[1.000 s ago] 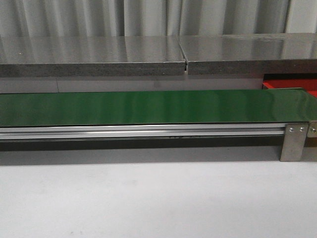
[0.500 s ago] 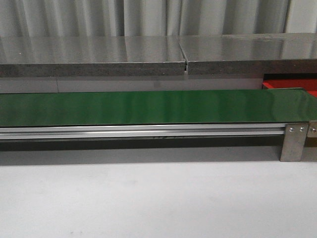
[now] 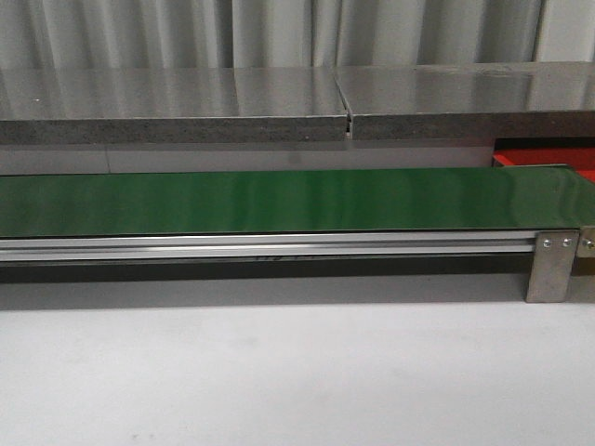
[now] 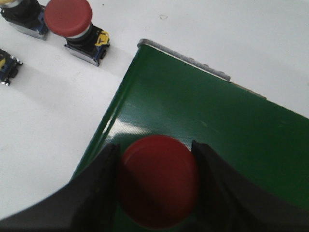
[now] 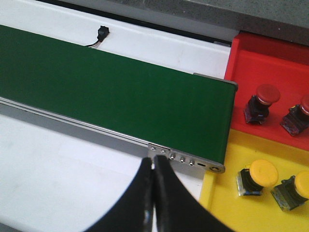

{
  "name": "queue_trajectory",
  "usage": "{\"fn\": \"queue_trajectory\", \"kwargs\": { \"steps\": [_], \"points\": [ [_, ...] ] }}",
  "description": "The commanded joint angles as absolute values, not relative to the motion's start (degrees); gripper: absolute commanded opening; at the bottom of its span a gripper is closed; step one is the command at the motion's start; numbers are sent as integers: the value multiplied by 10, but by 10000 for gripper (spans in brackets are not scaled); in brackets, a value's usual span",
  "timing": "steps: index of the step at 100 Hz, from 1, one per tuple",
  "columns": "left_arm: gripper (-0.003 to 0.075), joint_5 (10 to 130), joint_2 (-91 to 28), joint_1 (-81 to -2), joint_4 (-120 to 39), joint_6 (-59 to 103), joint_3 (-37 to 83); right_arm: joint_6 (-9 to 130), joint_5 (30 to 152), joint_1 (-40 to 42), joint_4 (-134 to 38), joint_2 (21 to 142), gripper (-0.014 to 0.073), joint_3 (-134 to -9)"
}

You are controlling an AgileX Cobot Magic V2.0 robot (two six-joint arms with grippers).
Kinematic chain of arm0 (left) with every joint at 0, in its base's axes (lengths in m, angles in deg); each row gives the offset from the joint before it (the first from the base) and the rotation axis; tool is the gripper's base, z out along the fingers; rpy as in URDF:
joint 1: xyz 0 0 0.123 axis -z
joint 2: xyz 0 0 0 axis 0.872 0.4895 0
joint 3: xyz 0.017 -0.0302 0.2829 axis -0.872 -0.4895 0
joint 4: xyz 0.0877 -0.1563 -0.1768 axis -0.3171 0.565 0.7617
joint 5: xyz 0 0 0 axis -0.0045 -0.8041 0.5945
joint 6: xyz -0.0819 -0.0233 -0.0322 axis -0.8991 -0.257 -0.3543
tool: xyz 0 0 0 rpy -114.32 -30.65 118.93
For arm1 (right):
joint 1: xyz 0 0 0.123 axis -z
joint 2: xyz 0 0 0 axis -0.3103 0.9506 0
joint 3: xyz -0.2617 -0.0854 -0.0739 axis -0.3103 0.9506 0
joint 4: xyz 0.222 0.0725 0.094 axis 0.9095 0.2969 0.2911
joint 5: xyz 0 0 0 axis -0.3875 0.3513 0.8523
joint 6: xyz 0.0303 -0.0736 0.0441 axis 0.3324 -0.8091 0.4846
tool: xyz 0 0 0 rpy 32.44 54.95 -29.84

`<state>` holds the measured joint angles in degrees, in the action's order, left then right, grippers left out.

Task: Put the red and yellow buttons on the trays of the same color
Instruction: 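Set the red button on the green belt and open the left gripper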

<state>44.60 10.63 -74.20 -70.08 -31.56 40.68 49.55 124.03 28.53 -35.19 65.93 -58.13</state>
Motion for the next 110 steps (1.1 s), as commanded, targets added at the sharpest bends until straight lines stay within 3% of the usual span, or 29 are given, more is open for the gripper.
{"fn": "queue_trajectory", "kwargs": {
  "steps": [1, 20, 29, 39, 53, 63, 110],
  "points": [
    [-19, 468, 87, -737, -698, -315, 423, 490, 1208, 285, -337, 657, -68, -596],
    [-15, 467, 87, -737, -699, -306, 423, 490, 1208, 285, -337, 657, -68, -596],
    [47, 467, 87, -737, -695, -290, 423, 490, 1208, 285, -337, 657, -68, -596],
    [211, 467, 87, -737, -676, -275, 423, 490, 1208, 285, -337, 657, -68, -596],
    [568, 470, 85, -725, -658, -255, 426, 490, 1208, 285, -337, 657, -68, -596],
    [693, 467, 84, -714, -658, -255, 434, 490, 1208, 285, -337, 657, -68, -596],
    [671, 429, 84, -704, -666, -253, 530, 490, 1208, 285, -337, 657, -68, -596]
  ]
}}
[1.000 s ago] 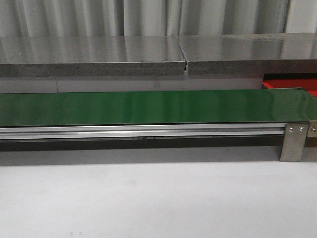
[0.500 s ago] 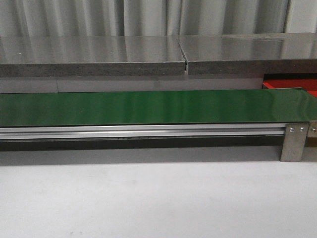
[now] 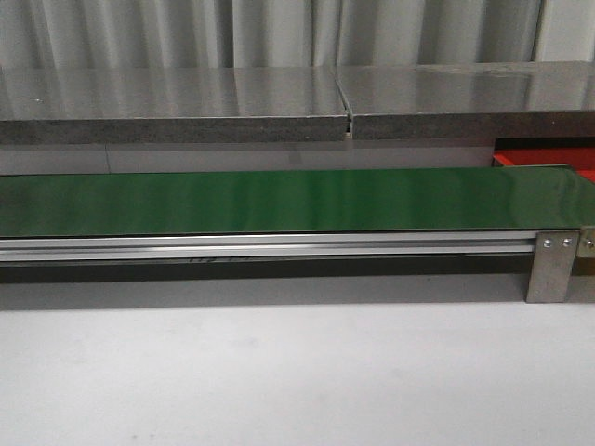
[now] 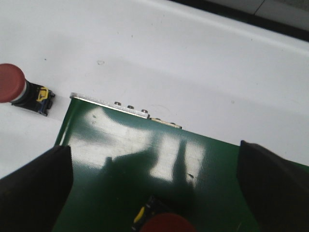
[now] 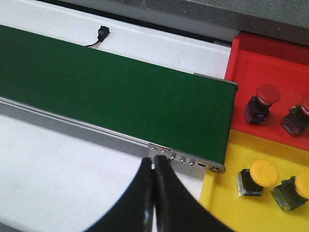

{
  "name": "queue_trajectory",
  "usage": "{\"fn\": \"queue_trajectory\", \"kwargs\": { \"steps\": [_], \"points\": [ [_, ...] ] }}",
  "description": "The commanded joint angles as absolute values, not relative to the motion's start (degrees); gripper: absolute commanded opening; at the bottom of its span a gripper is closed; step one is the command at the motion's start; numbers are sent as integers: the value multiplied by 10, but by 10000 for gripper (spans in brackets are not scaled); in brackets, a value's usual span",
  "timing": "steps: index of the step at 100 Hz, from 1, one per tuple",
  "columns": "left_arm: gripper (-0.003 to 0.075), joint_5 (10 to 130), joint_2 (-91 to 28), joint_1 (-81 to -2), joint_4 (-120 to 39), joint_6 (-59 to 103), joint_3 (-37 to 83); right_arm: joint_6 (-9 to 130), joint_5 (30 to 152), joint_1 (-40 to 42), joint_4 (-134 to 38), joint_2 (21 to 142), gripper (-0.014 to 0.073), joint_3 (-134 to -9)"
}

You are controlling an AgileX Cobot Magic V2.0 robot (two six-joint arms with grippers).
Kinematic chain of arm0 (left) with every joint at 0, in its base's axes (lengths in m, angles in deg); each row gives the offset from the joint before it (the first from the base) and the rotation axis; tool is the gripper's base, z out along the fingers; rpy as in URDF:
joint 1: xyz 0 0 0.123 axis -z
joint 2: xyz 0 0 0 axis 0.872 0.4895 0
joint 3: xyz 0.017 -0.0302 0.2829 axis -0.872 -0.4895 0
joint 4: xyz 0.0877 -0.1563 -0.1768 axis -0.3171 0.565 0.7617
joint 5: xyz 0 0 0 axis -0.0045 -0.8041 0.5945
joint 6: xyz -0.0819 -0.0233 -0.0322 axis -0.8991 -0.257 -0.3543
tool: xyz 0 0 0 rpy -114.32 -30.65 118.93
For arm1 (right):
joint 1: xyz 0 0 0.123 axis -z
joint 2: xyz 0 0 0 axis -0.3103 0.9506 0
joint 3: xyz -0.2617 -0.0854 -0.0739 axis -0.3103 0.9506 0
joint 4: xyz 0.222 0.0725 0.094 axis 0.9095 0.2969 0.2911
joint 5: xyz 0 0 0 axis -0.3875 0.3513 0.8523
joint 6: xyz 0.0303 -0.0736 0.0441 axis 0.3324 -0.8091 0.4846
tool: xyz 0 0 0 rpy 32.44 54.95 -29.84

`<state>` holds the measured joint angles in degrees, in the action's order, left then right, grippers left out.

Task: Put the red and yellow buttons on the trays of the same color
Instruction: 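Set the red button on the green belt and open the left gripper, then lower the left gripper onto a yellow button and close it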

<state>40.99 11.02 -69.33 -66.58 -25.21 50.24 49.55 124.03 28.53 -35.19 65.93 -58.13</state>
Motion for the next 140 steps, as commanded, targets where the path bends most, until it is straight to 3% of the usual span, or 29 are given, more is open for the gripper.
{"fn": "queue_trajectory", "kwargs": {
  "steps": [1, 69, 140],
  "points": [
    [671, 429, 84, -707, -666, -253, 532, 490, 1208, 285, -337, 657, -68, -596],
    [671, 468, 106, -922, -703, -253, 526, 490, 1208, 285, -337, 657, -68, -596],
    [671, 596, 240, -934, -699, -258, 528, 490, 1208, 285, -337, 657, -68, -596]
  ]
}}
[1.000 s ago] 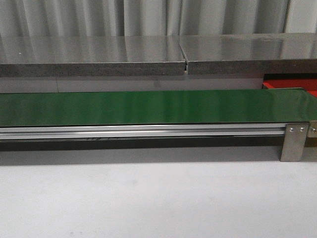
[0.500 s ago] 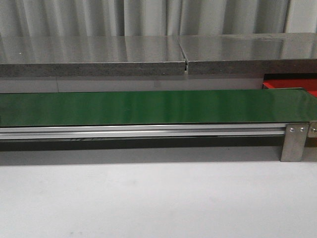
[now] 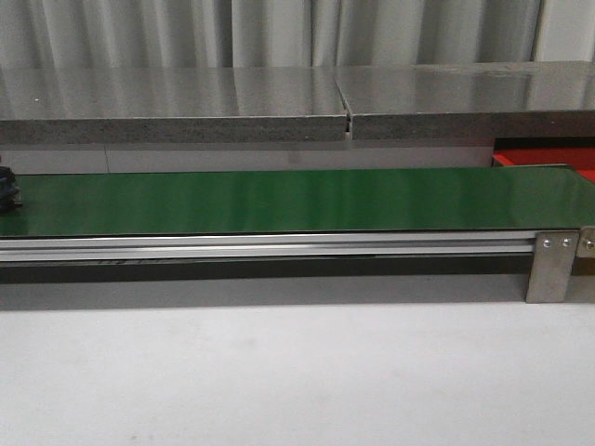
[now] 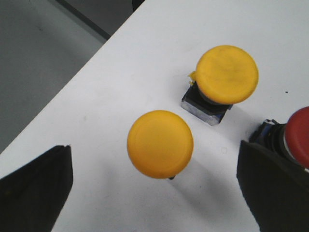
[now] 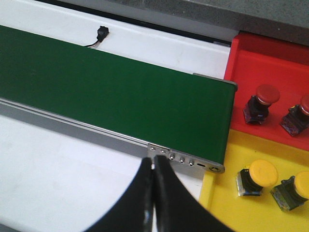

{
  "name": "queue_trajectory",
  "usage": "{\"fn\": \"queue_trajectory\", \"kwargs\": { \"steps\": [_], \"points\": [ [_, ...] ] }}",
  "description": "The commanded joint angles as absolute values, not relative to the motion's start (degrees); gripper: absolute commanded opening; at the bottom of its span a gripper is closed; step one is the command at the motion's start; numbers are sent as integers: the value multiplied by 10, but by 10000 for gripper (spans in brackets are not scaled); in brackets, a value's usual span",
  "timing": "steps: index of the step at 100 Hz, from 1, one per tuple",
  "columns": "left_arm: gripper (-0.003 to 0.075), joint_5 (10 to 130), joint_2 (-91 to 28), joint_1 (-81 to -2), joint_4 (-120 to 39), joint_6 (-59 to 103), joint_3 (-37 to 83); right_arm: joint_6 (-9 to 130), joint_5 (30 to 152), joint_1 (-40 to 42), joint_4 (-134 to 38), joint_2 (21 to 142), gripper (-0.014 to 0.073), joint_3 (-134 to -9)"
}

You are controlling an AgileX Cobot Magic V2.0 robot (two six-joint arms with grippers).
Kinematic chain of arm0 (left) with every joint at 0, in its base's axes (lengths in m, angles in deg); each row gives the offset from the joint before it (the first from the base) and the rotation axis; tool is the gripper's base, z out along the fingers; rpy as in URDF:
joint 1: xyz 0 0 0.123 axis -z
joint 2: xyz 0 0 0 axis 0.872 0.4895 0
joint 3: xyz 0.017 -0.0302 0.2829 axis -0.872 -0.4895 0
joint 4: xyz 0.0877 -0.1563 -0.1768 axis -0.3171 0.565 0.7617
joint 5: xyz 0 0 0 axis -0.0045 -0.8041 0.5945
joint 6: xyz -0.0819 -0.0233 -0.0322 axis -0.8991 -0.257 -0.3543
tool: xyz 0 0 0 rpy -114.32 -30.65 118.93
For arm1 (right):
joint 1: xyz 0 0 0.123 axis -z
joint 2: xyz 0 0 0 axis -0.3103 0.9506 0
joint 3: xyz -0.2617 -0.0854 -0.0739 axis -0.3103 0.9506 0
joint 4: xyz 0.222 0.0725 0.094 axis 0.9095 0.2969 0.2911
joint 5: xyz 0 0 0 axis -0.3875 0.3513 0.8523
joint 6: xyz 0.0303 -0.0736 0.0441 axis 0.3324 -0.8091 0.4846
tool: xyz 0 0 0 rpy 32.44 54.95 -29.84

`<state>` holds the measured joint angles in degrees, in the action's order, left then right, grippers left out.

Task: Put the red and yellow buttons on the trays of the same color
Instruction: 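Lower the left gripper onto a yellow button and close it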

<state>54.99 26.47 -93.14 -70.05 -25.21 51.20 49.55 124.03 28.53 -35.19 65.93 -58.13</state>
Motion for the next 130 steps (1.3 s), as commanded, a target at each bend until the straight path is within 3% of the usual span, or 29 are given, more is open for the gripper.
{"fn": "queue_trajectory", "kwargs": {
  "steps": [1, 94, 106, 130],
  "points": [
    [671, 599, 240, -934, -699, -258, 528, 490, 1208, 285, -337, 657, -68, -596],
    [664, 638, 288, -934, -699, -258, 552, 490, 1208, 285, -337, 657, -68, -596],
    [575, 635, 288, -934, -699, -258, 552, 490, 1208, 285, -337, 657, -68, -596],
    [200, 616, 288, -934, -701, -258, 552, 490, 1208, 285, -337, 657, -68, -596]
  ]
}}
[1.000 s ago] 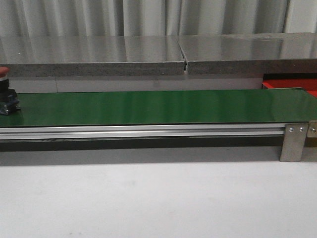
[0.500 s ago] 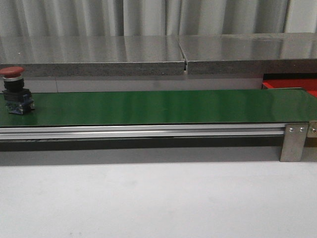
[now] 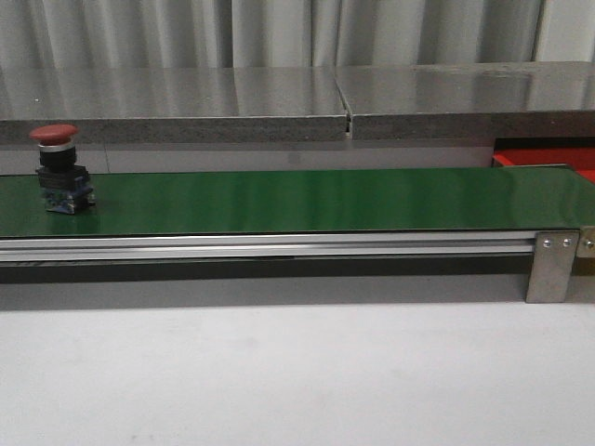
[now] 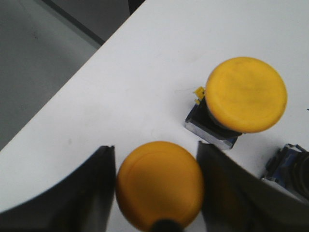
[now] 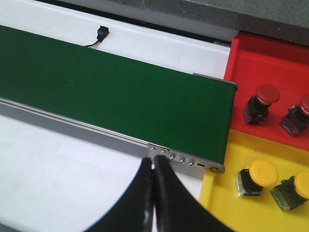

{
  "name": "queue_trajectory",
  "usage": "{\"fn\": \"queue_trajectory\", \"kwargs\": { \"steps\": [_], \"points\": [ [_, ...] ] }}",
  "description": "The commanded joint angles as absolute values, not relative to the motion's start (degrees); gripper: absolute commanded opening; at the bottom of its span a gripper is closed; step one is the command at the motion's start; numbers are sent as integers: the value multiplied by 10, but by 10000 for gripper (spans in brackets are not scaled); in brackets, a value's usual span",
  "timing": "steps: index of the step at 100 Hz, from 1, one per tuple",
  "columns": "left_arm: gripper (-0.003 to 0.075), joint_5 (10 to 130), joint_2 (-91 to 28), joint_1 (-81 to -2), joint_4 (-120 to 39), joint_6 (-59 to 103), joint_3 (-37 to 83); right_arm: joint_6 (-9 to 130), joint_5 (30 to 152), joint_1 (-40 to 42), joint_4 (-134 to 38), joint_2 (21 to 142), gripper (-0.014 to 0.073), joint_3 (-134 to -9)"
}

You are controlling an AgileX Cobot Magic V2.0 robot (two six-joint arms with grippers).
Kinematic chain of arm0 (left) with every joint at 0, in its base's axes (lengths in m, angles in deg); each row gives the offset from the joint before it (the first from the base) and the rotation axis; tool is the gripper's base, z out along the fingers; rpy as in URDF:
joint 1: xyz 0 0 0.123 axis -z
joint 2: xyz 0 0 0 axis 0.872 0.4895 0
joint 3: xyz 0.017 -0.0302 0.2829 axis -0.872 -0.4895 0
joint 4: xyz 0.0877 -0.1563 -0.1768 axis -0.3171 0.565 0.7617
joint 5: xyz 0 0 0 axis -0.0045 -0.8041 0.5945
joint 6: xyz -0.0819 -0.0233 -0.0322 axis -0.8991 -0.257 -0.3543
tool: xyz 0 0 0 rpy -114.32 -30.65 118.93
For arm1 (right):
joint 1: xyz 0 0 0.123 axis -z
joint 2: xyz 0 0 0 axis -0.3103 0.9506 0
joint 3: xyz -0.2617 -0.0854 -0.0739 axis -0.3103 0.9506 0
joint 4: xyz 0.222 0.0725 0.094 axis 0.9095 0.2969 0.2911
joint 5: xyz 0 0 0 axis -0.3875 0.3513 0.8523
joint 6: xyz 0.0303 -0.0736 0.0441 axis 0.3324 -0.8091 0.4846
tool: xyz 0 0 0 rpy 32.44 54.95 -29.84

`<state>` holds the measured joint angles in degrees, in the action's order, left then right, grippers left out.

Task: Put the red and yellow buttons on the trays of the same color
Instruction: 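Lower the left gripper onto a yellow button and close it, then carry the yellow button onto the green belt and open the left gripper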

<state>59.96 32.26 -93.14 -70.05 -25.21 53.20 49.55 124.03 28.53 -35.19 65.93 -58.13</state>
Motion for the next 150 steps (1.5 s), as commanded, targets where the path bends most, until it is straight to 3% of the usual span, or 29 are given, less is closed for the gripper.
{"fn": "queue_trajectory", "kwargs": {
  "steps": [1, 21, 60, 90, 126, 150],
  "points": [
    [179, 616, 288, -934, -701, -258, 552, 490, 1208, 285, -337, 657, -68, -596],
    [-19, 586, 271, -934, -701, -258, 552, 490, 1208, 285, -337, 657, -68, -596],
    [-19, 479, 133, -931, -657, -258, 552, 490, 1208, 285, -337, 657, -68, -596],
    [-19, 408, 51, -870, -657, -226, 545, 490, 1208, 285, -337, 657, -68, -596],
    [-19, 435, 36, -759, -657, -226, 465, 490, 1209, 285, -337, 657, -68, -596],
    [-19, 478, 36, -725, -657, -226, 425, 490, 1209, 285, -337, 657, -68, -596]
  ]
}}
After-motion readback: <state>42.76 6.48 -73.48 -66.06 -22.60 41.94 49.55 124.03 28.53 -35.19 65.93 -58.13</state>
